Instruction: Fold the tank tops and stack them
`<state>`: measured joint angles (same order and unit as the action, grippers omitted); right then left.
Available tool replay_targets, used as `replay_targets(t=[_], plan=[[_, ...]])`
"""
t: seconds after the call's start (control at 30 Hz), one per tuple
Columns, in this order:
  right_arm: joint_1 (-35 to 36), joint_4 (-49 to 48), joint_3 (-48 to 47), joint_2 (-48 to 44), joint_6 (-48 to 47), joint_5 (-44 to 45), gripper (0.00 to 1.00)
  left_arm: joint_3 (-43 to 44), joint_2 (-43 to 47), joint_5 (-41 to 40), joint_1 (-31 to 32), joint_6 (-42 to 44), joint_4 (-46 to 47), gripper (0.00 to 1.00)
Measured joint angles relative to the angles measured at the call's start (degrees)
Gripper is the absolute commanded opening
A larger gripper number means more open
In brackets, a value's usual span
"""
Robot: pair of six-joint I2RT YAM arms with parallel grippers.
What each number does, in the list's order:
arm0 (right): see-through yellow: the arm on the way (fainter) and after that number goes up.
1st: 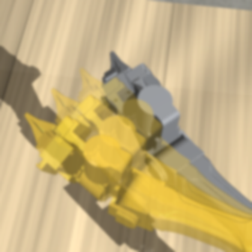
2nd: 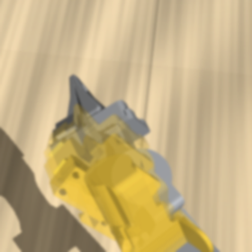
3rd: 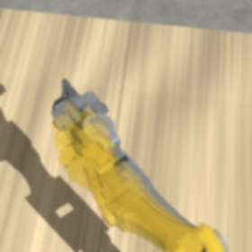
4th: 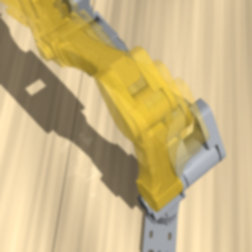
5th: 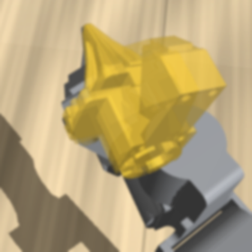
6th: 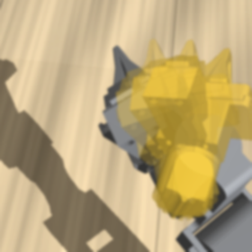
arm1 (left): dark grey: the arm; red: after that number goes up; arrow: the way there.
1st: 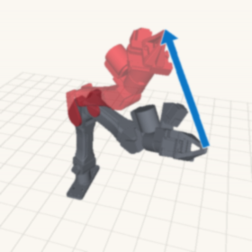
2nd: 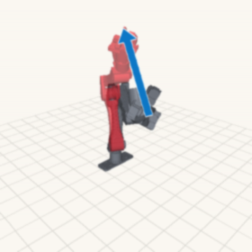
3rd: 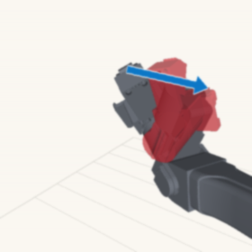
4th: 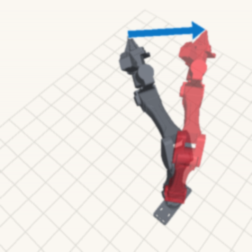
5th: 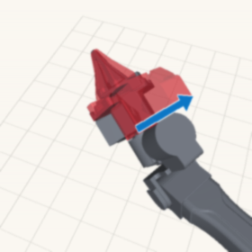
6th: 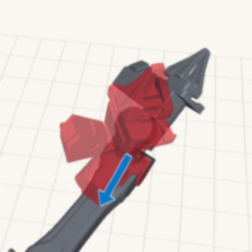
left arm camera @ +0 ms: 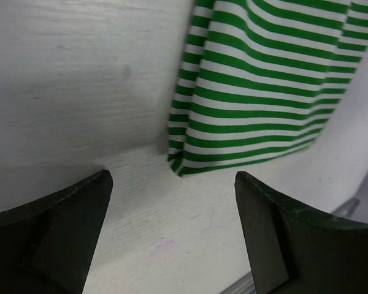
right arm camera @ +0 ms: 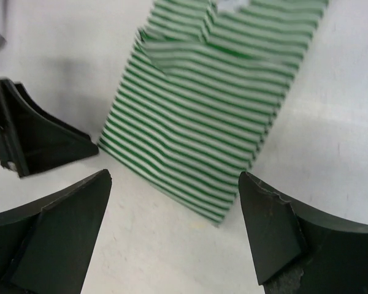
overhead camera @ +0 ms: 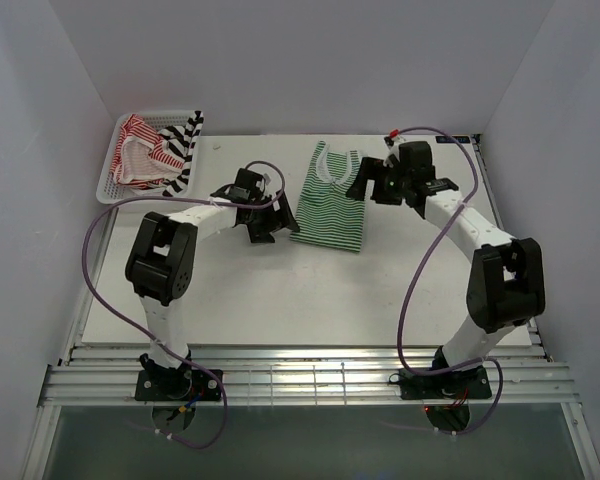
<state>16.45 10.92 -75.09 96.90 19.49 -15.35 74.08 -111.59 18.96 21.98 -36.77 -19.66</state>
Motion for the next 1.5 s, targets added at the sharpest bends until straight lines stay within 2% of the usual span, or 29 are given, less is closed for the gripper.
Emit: replay_targets(t=[0.07, 0.23, 0.3, 0.4, 0.63, 0.73, 0.8, 0.83, 1.1, 1.33, 1.37, 1.5], plan=[[-0.9, 0.1, 6.3, -2.5, 0.3, -0.3, 0.90, 0.6, -1.7, 1.6, 0.3, 0.0, 0.4, 0.87], [-1.1, 2.4, 16.5, -2.9, 1.2, -1.5, 0.90, 0.8, -2.3, 2.4, 1.0, 0.1, 0.9, 0.64], [-1.1, 2.7, 18.0, -2.9, 1.3, -1.7, 0.90, 0.8, -3.2, 2.6, 1.2, 0.0, 1.0, 0.56], [-1.1, 2.3, 19.3, -3.5, 1.5, -2.1, 0.90, 0.8, -4.1, 3.4, 1.6, -0.3, 1.8, 0.52], [-1.1, -1.8, 23.7, -4.8, 3.7, -4.9, 0.90, 0.5, -4.7, 3.0, 2.5, -1.0, 2.2, 0.31], [-1.1, -2.8, 25.2, -4.8, 4.5, -5.8, 0.91, 0.6, -5.4, 2.9, 2.5, -1.5, 2.4, 0.17], [-1.1, -3.7, 25.8, -4.7, 4.9, -6.1, 0.91, 0.6, -5.5, 3.0, 2.5, -1.7, 2.5, 0.03], [-1.1, -4.2, 26.1, -4.6, 5.3, -6.3, 0.91, 0.7, -5.6, 3.1, 2.5, -1.8, 2.5, 0.00], [-1.1, -9.7, 26.6, -1.9, 8.3, -7.3, 1.00, 0.3, -5.7, 4.0, 2.5, -2.0, 3.8, 0.00], [-1.0, -14.2, 25.8, 1.2, 10.3, -8.6, 0.73, -1.5, -5.1, 4.2, 2.5, -3.0, 6.4, 0.00], [-1.1, -14.4, 25.6, 1.7, 10.4, -8.8, 0.64, -1.6, -5.1, 4.2, 2.5, -3.1, 6.5, 0.00], [-1.0, -14.0, 25.6, 2.6, 10.4, -8.0, 0.47, -2.3, -4.8, 4.2, 2.5, -3.8, 7.3, 0.00]])
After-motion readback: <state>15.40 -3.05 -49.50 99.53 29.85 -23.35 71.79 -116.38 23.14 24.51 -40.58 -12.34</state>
